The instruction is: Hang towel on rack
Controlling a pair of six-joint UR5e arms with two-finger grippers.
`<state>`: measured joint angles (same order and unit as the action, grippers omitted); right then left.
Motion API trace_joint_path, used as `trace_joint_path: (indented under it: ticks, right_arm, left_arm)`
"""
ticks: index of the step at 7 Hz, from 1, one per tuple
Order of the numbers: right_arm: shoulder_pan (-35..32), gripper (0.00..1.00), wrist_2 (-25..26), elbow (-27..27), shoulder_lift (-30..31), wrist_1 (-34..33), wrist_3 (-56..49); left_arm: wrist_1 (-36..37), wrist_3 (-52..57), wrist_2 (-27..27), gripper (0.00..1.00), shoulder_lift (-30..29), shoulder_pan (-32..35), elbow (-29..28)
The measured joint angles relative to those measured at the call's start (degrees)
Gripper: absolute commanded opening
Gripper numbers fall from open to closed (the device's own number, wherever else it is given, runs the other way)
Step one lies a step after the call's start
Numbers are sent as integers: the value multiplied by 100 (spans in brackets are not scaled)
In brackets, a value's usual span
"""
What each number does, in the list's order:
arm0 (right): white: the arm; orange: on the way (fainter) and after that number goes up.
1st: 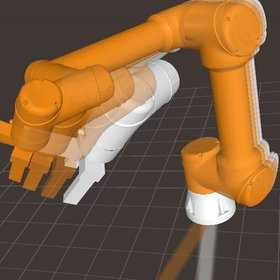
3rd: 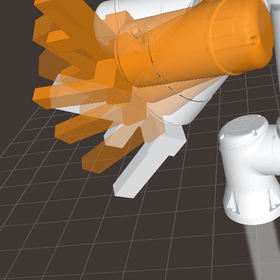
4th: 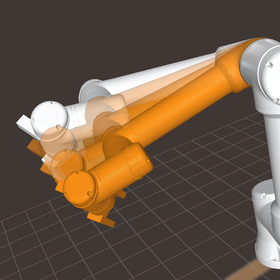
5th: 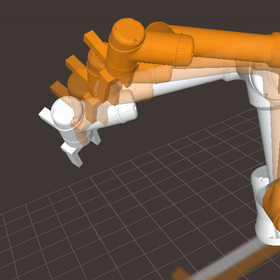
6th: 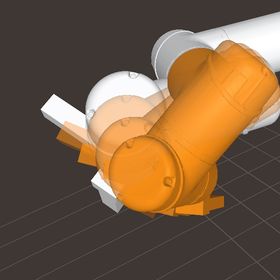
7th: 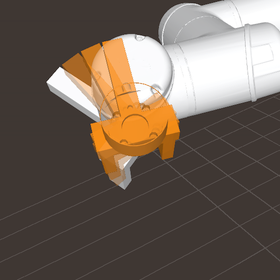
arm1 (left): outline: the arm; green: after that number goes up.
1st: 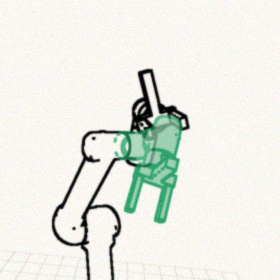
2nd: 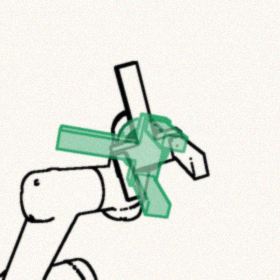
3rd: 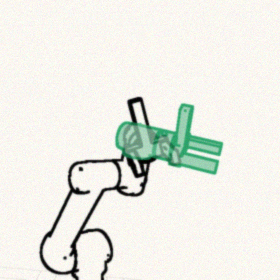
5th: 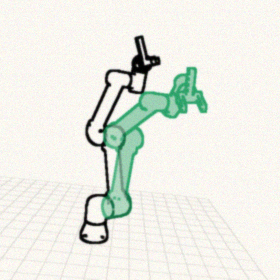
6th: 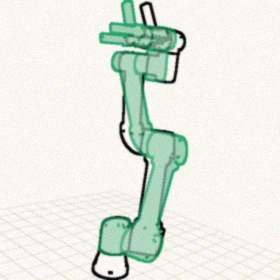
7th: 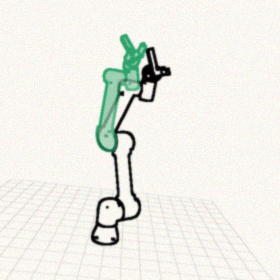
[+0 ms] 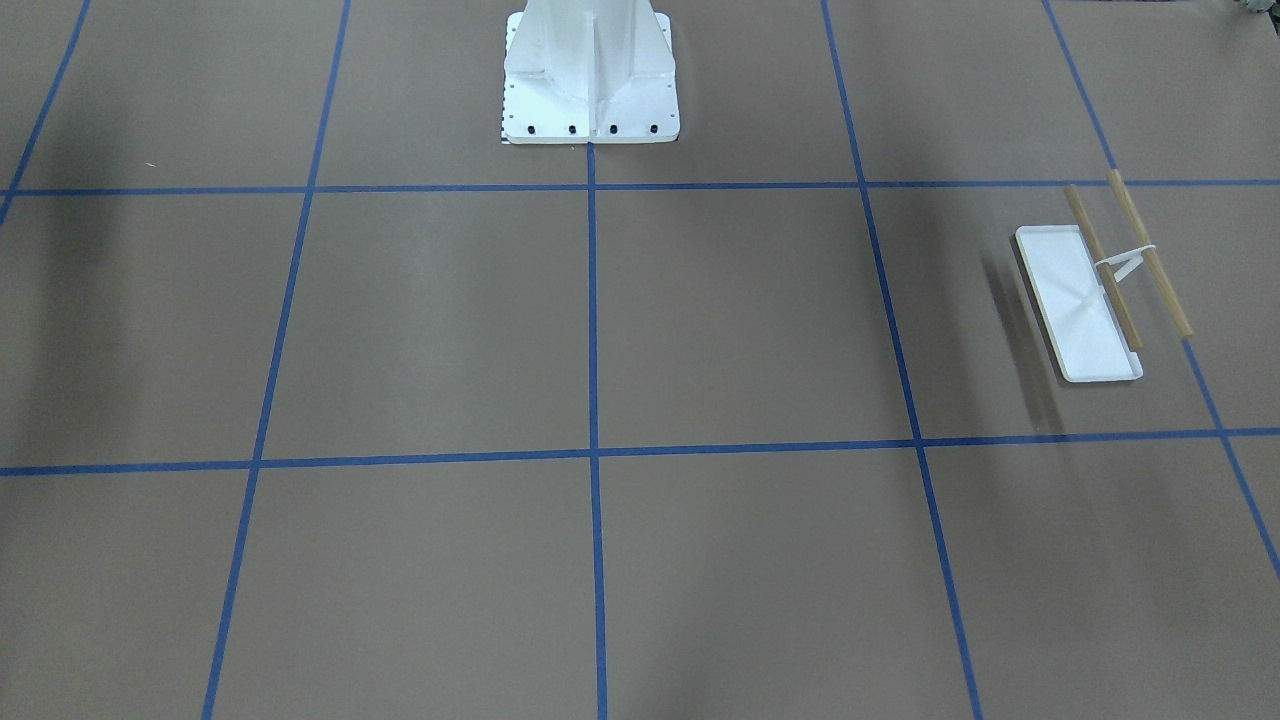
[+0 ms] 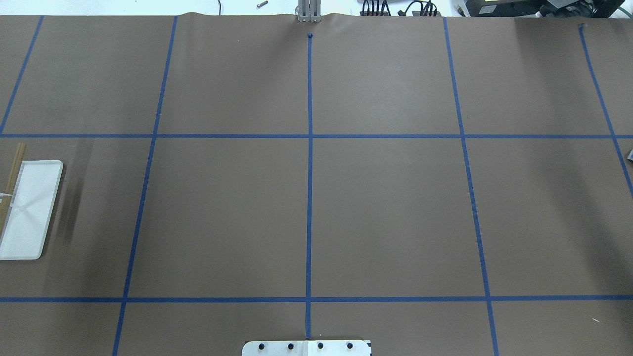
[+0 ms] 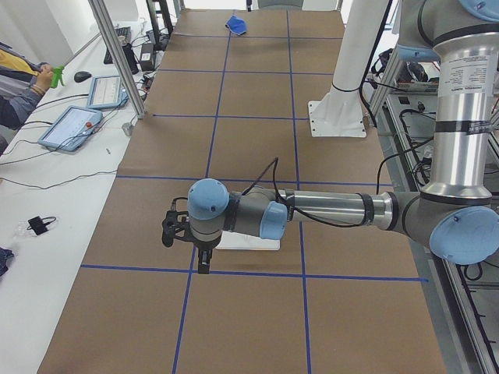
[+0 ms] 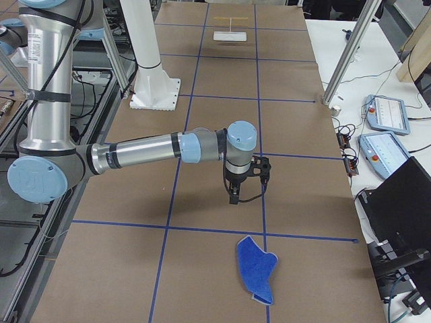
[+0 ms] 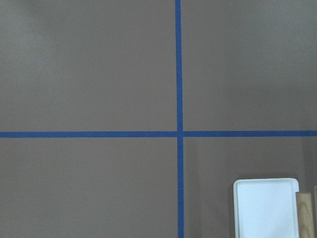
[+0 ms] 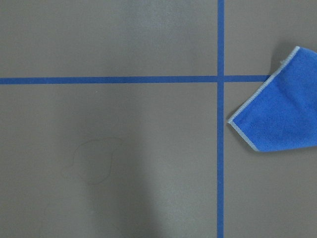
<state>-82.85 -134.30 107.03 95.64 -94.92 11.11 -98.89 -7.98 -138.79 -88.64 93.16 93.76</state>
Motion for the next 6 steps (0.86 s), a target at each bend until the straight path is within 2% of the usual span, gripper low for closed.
trace_joint_path:
  ticks: [3, 6]
  right_arm:
    - [2, 100, -107, -23, 8, 1, 18]
    - [6, 100, -177, -6, -23, 15, 33]
  left_arm:
    - [-650, -40, -34, 98, 358, -3, 49]
    - [-820, -59, -34, 98, 510, -10, 27]
